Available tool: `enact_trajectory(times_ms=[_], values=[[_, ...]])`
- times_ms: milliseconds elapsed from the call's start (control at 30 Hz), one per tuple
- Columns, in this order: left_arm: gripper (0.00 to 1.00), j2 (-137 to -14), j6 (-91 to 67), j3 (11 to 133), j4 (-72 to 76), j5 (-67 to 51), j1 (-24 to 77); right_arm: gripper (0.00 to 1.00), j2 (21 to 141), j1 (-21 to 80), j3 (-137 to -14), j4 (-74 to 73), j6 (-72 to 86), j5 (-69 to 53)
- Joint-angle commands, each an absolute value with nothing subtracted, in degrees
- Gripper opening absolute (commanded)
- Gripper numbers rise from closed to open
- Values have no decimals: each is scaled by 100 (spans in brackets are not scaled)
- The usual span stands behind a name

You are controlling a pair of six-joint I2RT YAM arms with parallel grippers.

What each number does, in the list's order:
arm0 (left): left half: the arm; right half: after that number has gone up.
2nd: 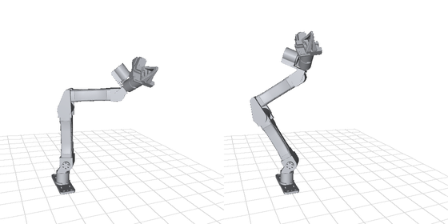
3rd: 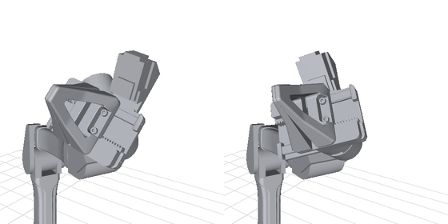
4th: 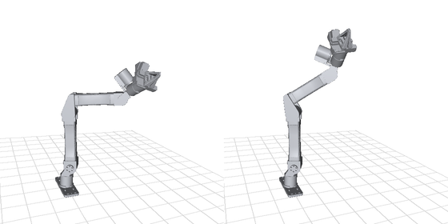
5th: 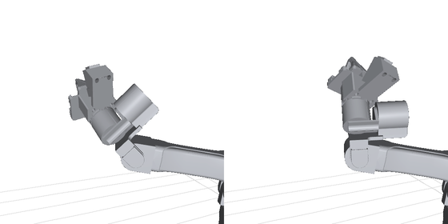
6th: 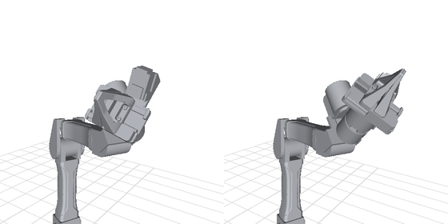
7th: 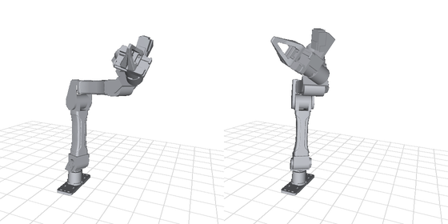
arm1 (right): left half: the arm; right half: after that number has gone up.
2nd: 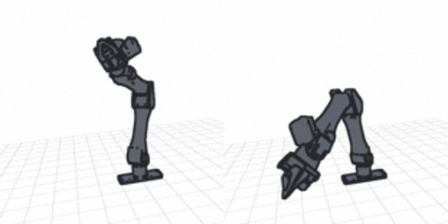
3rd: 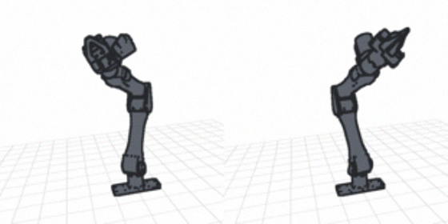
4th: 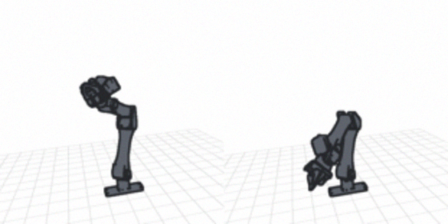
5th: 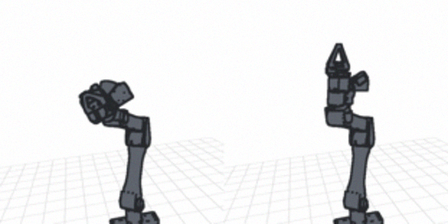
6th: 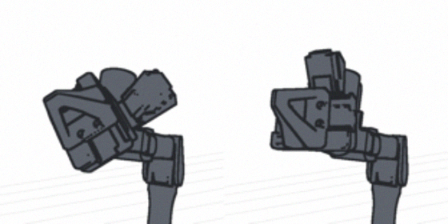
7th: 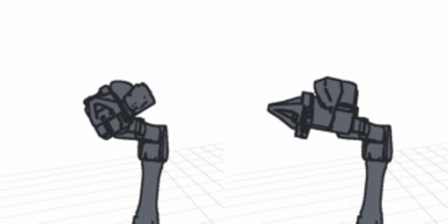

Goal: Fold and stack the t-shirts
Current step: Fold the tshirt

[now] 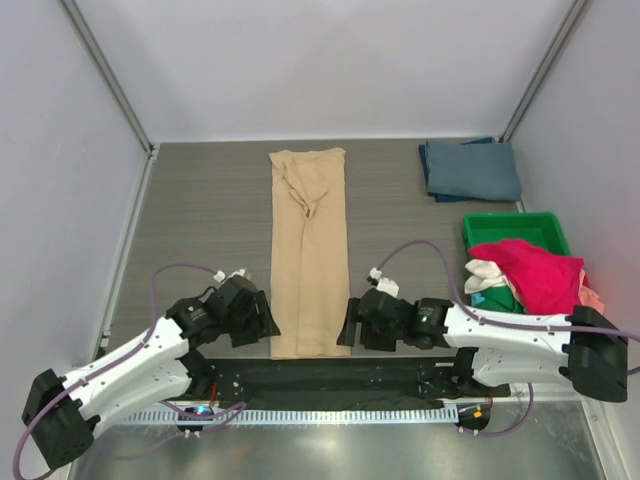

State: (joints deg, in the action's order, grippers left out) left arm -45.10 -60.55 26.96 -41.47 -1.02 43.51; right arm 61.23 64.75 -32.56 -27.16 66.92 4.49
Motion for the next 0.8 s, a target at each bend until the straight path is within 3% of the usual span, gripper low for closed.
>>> enact_trajectory(times_ms=[0,133,633,767], values=[[62,-4403,-6626,2611,-4069,193,4657,76,6363,6776,-3138,-2084,7286,879],[59,-4359,-6995,2426,-3938,229,5009,63,6513,6899,-2945,-1733,7479,940],[53,-4447,-7567,1863,-3349,211,5546,38,6978,6926,-2400,-1072,7532,923],[45,-4439,-7620,1793,-3296,272,5607,22,7058,6926,-2373,-1011,7541,896]])
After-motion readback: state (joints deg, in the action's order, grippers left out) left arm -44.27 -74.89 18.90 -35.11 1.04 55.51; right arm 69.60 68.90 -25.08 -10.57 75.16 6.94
